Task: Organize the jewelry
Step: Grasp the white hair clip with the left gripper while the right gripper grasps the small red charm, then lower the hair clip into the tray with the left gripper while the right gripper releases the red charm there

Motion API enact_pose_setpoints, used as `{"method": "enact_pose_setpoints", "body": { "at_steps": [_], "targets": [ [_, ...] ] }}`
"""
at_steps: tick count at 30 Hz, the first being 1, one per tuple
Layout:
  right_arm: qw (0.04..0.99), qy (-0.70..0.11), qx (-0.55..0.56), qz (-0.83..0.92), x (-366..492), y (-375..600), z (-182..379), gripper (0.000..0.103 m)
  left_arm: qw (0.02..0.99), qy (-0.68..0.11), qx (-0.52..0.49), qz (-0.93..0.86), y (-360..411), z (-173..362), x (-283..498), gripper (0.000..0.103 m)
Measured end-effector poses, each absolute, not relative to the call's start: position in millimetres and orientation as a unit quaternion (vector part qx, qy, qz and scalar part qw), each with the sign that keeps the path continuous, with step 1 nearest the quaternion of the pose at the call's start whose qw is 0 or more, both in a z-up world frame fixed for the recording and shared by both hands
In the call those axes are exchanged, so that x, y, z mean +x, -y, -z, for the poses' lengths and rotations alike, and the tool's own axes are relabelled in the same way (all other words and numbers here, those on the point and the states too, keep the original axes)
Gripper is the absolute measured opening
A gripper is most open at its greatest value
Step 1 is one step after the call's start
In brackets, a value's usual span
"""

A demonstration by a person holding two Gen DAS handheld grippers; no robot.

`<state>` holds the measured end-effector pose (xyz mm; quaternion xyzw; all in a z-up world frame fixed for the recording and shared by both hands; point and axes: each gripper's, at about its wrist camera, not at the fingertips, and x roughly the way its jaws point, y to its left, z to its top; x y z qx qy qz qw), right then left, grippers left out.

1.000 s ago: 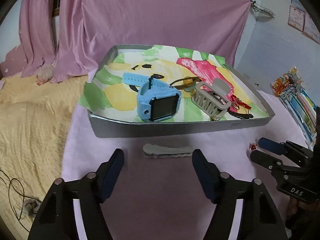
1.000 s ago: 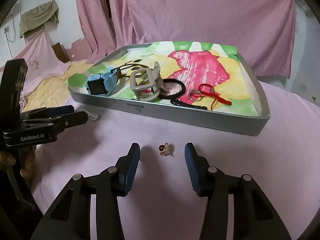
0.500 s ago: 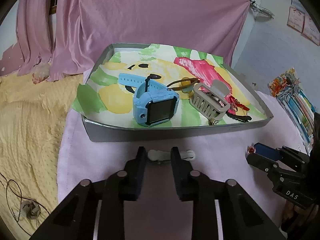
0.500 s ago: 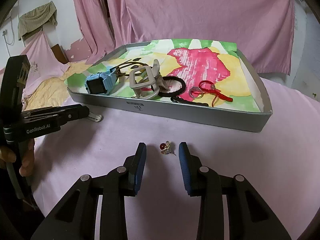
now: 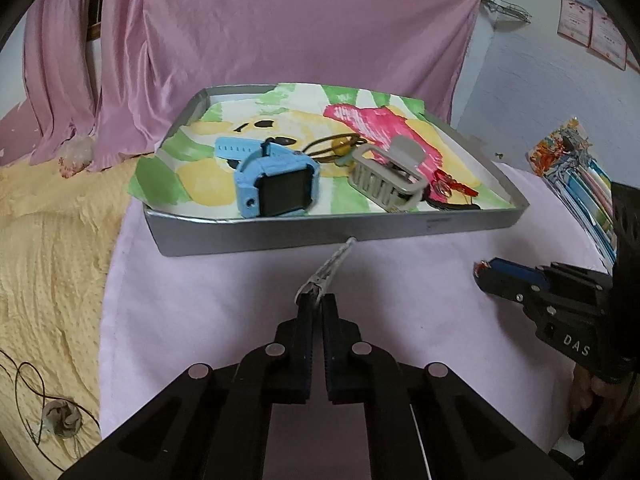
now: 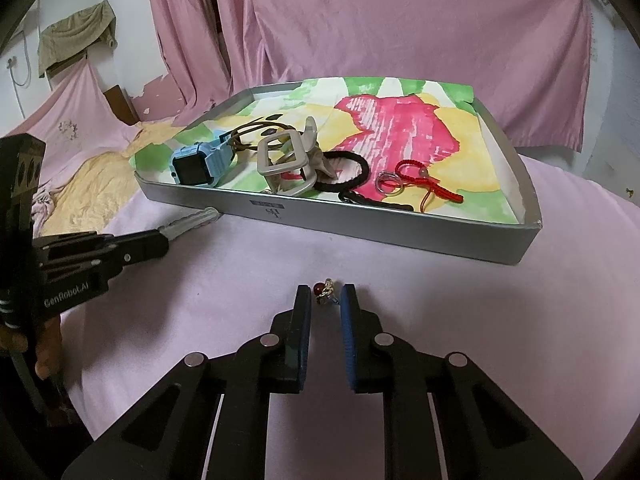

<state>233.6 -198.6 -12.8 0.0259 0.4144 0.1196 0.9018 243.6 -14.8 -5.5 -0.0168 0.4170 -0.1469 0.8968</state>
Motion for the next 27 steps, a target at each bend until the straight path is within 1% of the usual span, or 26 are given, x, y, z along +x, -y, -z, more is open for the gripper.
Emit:
{"method": "enact_pose_setpoints", "body": {
  "at_steps": [7,9,10,17,27],
  "targets": [
    [0.898,-0.415,0.036,-0.142,233.9,201.8,14.3,0.011,0.9,-0.406,-0.018,0.161,24.5,3.3,234.0,0.003],
    [0.899,-0.411,0.037,-0.149,231.3,202.3,14.6,0.009,0.903,-0.394,-0.017,0.173,29.5,2.1,226.2,0.003],
    [0.898,-0.411,0.042,-0.153,230.0,203.8,15.0,0.005,0.903,-0.392,-0.013,0.176,32.6,2.2,222.7,0.002],
    [0.9,-0.401,0.051,-0.164,222.7,206.4,14.0,0.004,0.906,-0.385,-0.016,0.174,42.7,3.7,209.0,0.002],
    [0.909,-0.377,0.068,-0.165,212.4,213.4,7.3,0.004,0.936,-0.314,-0.006,0.158,44.6,-18.4,189.8,0.002]
  ]
}}
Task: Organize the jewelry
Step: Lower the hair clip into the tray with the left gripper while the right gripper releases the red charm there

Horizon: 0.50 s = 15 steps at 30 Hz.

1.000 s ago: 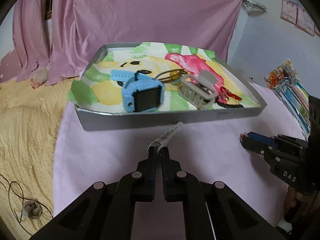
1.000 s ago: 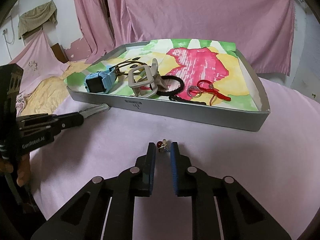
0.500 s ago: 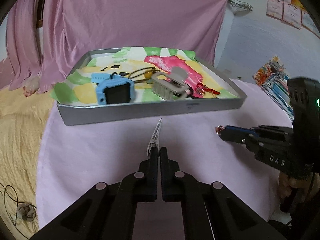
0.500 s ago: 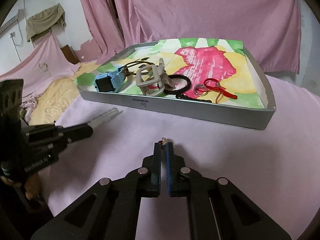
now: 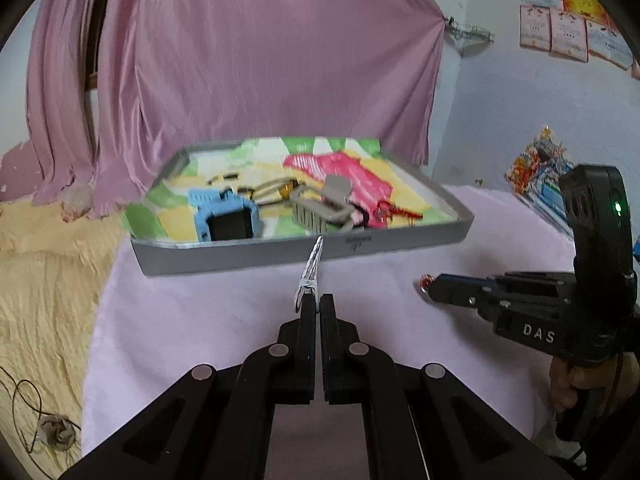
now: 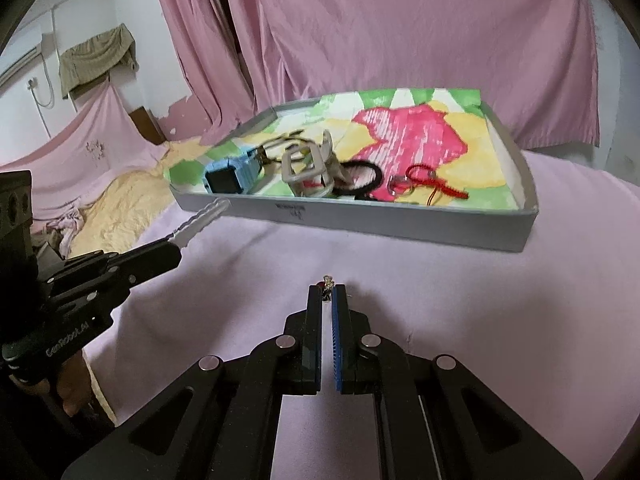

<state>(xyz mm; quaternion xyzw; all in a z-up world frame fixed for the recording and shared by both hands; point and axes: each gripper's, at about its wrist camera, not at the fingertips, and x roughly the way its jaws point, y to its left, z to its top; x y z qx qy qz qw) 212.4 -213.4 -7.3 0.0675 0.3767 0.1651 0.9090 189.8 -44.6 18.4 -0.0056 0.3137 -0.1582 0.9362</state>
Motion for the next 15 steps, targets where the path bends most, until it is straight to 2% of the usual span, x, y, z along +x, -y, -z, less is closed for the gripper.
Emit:
{"method": "enact_pose_setpoints", "body": {
  "at_steps": [7,15],
  "targets": [
    [0.928,-0.333,0.062,-0.156,212.5,224.6,-14.9,0.004,0.943,-0.301,-0.007,0.14,49.3,-30.0,209.4,0.002],
    [0.934,-0.321,0.06,-0.144,236.8,233.7,-25.3,0.004,0.945,-0.298,-0.011,0.135,58.2,-35.1,240.8,0.002]
  ]
}}
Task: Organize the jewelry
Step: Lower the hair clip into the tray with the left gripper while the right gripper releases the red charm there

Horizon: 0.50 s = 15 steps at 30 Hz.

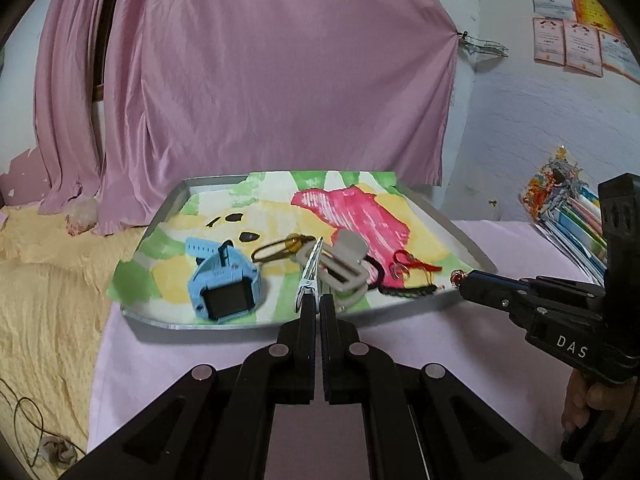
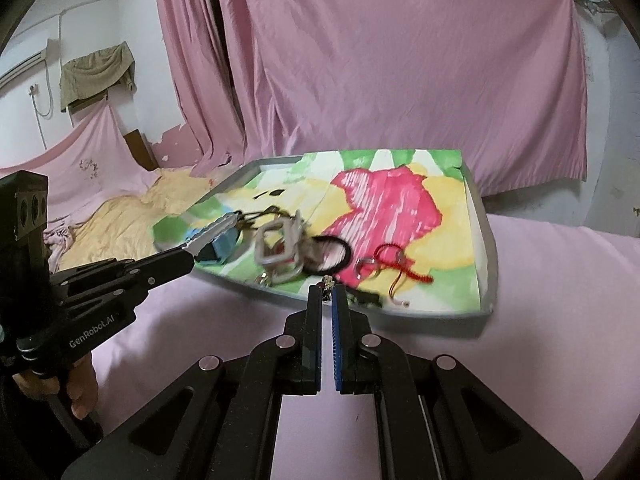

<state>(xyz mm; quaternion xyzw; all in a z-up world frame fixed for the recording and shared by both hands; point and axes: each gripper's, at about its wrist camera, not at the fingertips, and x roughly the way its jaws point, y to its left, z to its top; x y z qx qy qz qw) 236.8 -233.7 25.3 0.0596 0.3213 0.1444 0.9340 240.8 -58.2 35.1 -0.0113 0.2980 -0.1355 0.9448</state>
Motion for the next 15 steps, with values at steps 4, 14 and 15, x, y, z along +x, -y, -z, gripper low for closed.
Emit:
{"method": "enact_pose_setpoints", "body": {
  "at_steps": [4,14,15],
  "targets": [
    [0.934,-0.324,0.055,-0.137,251.9,231.6,-23.5,0.004,0.939,-0.318,-0.015,0.131,60.4,-30.6,260.2,0.002],
    [0.919,-0.366,0.055,-0.136,280.1,228.2,-7.6,0.004,0.922,-0.364,-0.028,0.133,62.5,-16.6,281.9,0.002],
    [0.917,-0.37,0.055,-0.138,281.6,228.0,-6.6,0.004,0.921,-0.365,-0.031,0.134,62.0,-16.6,282.6,0.002]
  ]
}}
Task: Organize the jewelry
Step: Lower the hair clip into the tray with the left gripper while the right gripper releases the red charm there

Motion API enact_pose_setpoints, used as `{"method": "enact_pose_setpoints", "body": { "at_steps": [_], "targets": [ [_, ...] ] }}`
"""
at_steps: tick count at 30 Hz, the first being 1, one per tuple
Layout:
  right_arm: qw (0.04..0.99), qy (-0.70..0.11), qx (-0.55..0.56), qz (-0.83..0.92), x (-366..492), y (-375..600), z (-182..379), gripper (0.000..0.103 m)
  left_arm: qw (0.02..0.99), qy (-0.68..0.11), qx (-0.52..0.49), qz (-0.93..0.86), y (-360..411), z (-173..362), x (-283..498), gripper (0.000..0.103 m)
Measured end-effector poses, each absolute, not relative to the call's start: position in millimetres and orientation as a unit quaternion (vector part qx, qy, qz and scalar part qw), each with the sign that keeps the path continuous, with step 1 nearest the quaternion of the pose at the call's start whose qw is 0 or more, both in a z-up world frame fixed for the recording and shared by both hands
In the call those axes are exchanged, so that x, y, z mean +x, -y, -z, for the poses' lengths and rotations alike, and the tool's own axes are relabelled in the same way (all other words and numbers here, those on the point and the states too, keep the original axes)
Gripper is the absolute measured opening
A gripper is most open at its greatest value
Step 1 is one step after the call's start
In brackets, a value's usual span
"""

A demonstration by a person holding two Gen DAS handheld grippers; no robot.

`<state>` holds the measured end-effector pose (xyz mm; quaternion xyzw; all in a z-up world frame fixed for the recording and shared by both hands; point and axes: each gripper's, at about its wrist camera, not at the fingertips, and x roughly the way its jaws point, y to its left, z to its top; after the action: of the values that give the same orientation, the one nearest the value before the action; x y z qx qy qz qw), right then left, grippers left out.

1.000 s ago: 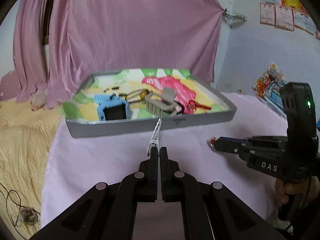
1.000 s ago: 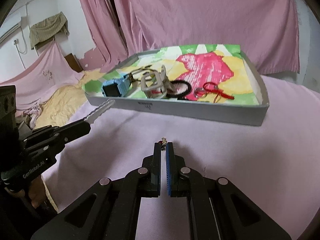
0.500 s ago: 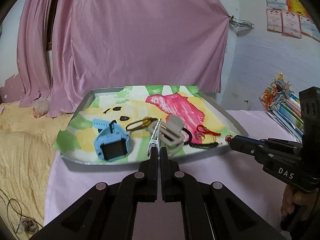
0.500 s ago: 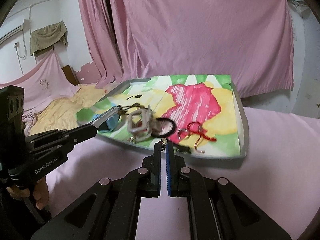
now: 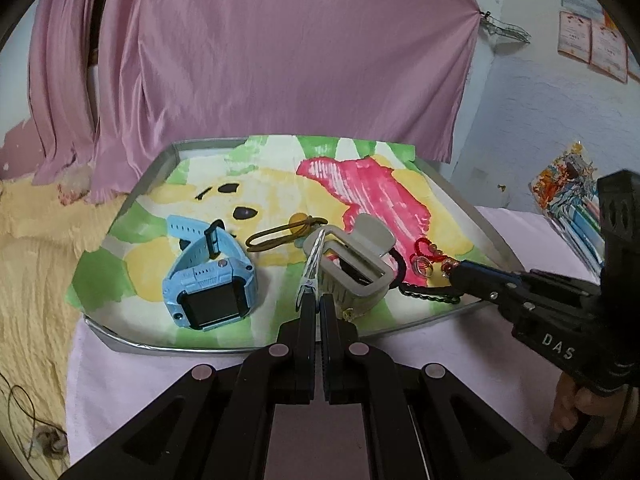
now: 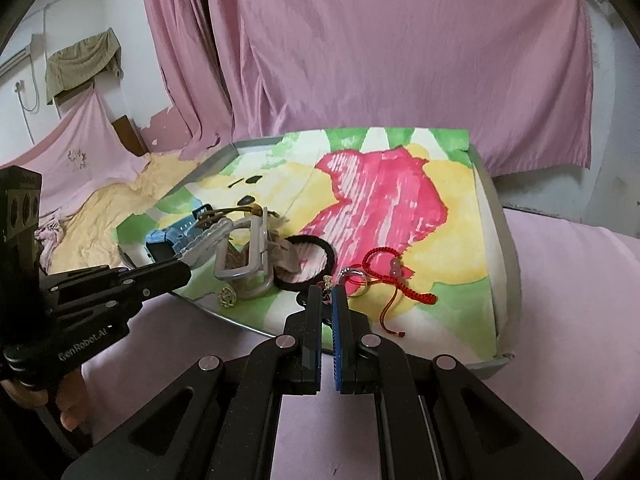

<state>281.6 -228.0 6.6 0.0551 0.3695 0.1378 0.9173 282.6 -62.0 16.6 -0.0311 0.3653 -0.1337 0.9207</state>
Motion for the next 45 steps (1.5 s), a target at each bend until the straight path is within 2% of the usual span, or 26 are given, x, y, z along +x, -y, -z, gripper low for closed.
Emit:
{"method": "enact_pose_setpoints", "body": {
  "at_steps": [22,25,27,30,33,34,35,36,41,43,45],
  "targets": [
    [0.908,-0.396,0.046,-0.133,295.9,220.3,0.0,0.005,0.912,-0.384,-0.047,0.135,58.5,-14.4,291.0,0.005],
    [0.908,-0.395,0.047,-0.13,295.0,220.5,-0.1,0.006,0.913,-0.383,-0.047,0.135,58.5,-15.1,289.7,0.012],
    [0.909,-0.394,0.047,-0.128,294.1,221.1,-0.2,0.007,0.913,-0.381,-0.051,0.134,57.2,-15.8,288.4,0.023],
    [0.91,-0.393,0.054,-0.123,292.8,223.9,0.0,0.011,0.914,-0.379,-0.055,0.132,54.9,-16.7,287.1,0.027],
    [0.911,-0.388,0.062,-0.122,290.2,227.3,-0.9,0.022,0.916,-0.375,-0.057,0.13,53.7,-17.7,285.4,0.03],
    [0.912,-0.386,0.064,-0.124,289.0,227.6,-1.4,0.031,0.917,-0.374,-0.058,0.129,53.3,-18.0,285.0,0.033],
    [0.913,-0.384,0.065,-0.124,287.7,227.5,-2.0,0.039,0.918,-0.372,-0.061,0.127,52.3,-18.4,284.2,0.039],
    [0.914,-0.382,0.065,-0.123,286.7,227.1,-2.6,0.041,0.918,-0.369,-0.067,0.126,50.4,-19.2,283.2,0.046],
    [0.917,-0.374,0.078,-0.118,283.5,230.6,-3.6,0.042,0.925,-0.353,-0.081,0.117,43.2,-24.3,278.6,0.049],
    [0.92,-0.367,0.083,-0.112,281.3,232.8,-4.8,0.043,0.927,-0.349,-0.082,0.114,41.2,-25.7,277.0,0.054],
    [0.922,-0.361,0.087,-0.108,279.0,234.6,-6.4,0.048,0.931,-0.338,-0.086,0.108,38.9,-28.0,273.6,0.063]
  ]
}}
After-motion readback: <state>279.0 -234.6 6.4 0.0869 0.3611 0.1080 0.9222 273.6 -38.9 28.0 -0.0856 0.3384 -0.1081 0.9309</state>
